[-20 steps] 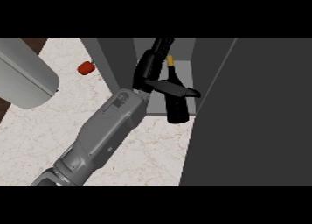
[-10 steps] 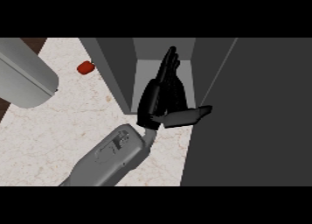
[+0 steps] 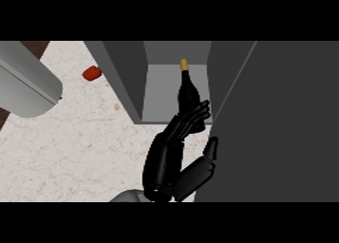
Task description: Pick up the wine, place it into the cabinet and close the cabinet
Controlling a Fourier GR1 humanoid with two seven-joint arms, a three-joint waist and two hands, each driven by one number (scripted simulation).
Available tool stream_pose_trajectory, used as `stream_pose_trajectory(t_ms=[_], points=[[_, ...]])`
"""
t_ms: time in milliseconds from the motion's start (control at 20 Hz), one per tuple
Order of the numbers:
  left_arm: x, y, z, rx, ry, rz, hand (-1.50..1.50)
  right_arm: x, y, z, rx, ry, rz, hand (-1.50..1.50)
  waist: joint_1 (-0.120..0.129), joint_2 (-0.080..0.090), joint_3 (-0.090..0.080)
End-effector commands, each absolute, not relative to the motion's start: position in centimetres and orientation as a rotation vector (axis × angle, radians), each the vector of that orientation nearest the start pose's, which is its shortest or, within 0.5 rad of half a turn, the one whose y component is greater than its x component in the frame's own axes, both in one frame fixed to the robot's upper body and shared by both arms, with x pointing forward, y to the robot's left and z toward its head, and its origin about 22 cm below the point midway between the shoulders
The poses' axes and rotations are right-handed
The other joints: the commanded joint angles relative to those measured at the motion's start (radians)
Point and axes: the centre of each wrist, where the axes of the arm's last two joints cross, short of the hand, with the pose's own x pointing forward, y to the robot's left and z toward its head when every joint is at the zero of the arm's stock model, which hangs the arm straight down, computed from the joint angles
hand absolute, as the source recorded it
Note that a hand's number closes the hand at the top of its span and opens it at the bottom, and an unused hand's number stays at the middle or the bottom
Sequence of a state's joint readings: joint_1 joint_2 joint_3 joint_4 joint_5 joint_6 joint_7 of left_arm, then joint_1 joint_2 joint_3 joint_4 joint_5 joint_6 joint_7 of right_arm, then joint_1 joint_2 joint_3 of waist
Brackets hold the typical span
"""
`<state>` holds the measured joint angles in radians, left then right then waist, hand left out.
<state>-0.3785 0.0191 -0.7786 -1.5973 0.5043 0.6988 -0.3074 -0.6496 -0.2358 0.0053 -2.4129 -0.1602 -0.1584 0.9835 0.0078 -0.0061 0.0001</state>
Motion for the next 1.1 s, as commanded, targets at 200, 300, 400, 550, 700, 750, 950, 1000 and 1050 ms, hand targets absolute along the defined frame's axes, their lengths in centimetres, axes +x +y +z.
stream_pose_trajectory(t_ms=[200, 300, 400, 550, 700, 750, 950, 1000, 1050], points=[[16.1, 8.3, 7.2, -0.602, -1.786, 0.057, 1.50, 15.9, -18.7, 29.0, 0.209, -1.982, 0.264, -1.50, -0.001, 0.001, -0.001], [15.9, 9.9, 6.3, -0.617, -1.794, 0.042, 1.50, 16.6, -19.8, 28.1, 0.207, -1.982, 0.294, -1.50, -0.002, 0.005, 0.000], [15.7, 11.6, 8.9, -0.629, -1.797, 0.033, 1.50, 16.5, -20.4, 28.8, 0.295, -1.971, 0.316, -1.50, 0.001, 0.003, 0.000], [16.0, 12.8, 9.1, -0.640, -1.829, 0.012, 1.50, 16.2, -18.7, 28.6, 0.330, -1.948, 0.522, 1.50, 0.000, 0.004, 0.000], [13.7, 15.8, 8.3, -0.657, -1.802, -0.004, 1.50, 15.5, -17.7, 28.8, 0.363, -1.963, 0.570, 1.50, 0.009, 0.001, -0.002], [14.2, 16.6, 7.0, -0.650, -1.795, -0.005, 1.50, 15.3, -16.9, 28.3, 0.473, -1.909, 0.594, 1.50, 0.013, 0.001, -0.003], [13.3, 19.6, 8.8, -0.660, -1.831, -0.009, 1.50, 15.5, -15.0, 27.9, 0.595, -1.814, 0.647, 1.50, 0.028, 0.000, -0.003], [13.4, 19.9, 9.5, -0.663, -1.863, 0.022, 1.50, 13.8, -14.5, 27.6, 0.629, -1.812, 0.645, 1.50, 0.013, -0.006, -0.004], [14.9, 20.4, 8.7, -0.633, -1.875, 0.040, 1.50, 14.6, -13.2, 26.7, 0.643, -1.782, 0.664, 1.50, 0.005, 0.003, -0.003]])
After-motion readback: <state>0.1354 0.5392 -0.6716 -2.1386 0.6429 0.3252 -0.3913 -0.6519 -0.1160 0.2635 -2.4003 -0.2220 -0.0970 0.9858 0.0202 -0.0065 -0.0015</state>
